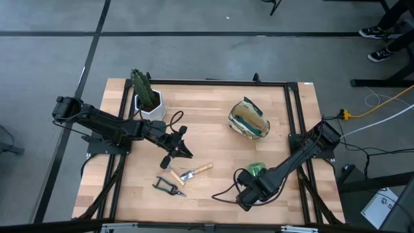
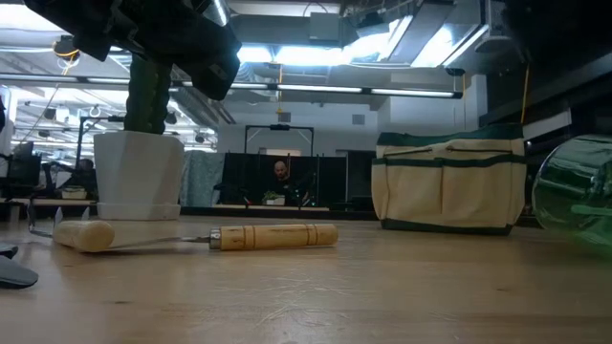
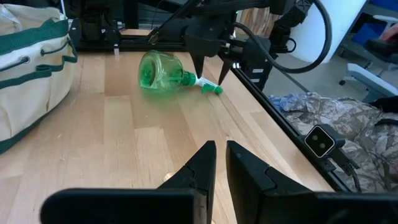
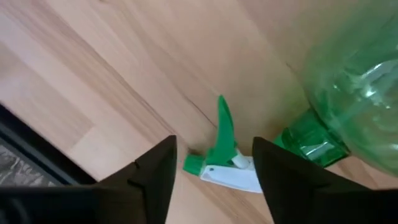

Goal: Pick & Place Garden tools in Gardening bag
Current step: Put the spray bottle into the gardening bag

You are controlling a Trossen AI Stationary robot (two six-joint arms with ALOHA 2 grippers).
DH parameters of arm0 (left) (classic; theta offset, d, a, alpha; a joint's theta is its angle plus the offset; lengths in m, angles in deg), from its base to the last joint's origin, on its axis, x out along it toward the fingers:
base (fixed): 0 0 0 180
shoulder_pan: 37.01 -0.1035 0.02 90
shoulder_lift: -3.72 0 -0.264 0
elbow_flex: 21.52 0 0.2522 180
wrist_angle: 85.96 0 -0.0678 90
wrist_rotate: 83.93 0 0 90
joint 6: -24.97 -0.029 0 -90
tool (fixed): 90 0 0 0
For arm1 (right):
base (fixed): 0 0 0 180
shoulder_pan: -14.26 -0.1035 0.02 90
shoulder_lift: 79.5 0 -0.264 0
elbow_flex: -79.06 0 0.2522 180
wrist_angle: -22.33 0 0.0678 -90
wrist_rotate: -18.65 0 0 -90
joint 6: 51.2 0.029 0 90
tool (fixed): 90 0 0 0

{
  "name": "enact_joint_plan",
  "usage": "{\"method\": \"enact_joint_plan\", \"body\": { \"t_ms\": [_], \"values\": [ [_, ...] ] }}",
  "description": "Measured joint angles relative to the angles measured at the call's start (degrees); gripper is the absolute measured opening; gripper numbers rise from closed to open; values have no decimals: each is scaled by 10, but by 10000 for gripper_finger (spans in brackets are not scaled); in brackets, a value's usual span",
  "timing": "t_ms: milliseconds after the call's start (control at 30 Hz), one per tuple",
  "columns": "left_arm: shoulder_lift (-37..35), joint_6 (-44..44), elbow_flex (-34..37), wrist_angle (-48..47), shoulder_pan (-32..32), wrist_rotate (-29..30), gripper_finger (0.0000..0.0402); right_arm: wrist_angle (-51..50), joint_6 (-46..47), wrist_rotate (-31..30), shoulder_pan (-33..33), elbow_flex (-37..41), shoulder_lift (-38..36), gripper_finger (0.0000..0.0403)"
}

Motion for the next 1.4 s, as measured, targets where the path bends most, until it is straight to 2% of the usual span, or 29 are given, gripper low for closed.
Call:
{"method": "enact_joint_plan", "body": {
  "t_ms": [267, 500, 933, 1133, 1400],
  "values": [
    [0, 0, 0, 0, 0, 0, 31, 35, 4, -5, -6, 33, -1, 224],
    [0, 0, 0, 0, 0, 0, 31, 37, 4, -41, -7, 36, -1, 212],
    [0, 0, 0, 0, 0, 0, 31, 51, -7, -21, -7, 35, 38, 192],
    [0, 0, 0, 0, 0, 0, 31, 52, -3, -18, -7, 36, 39, 162],
    [0, 0, 0, 0, 0, 0, 31, 52, 19, -17, -6, 36, 39, 87]
  ]
}}
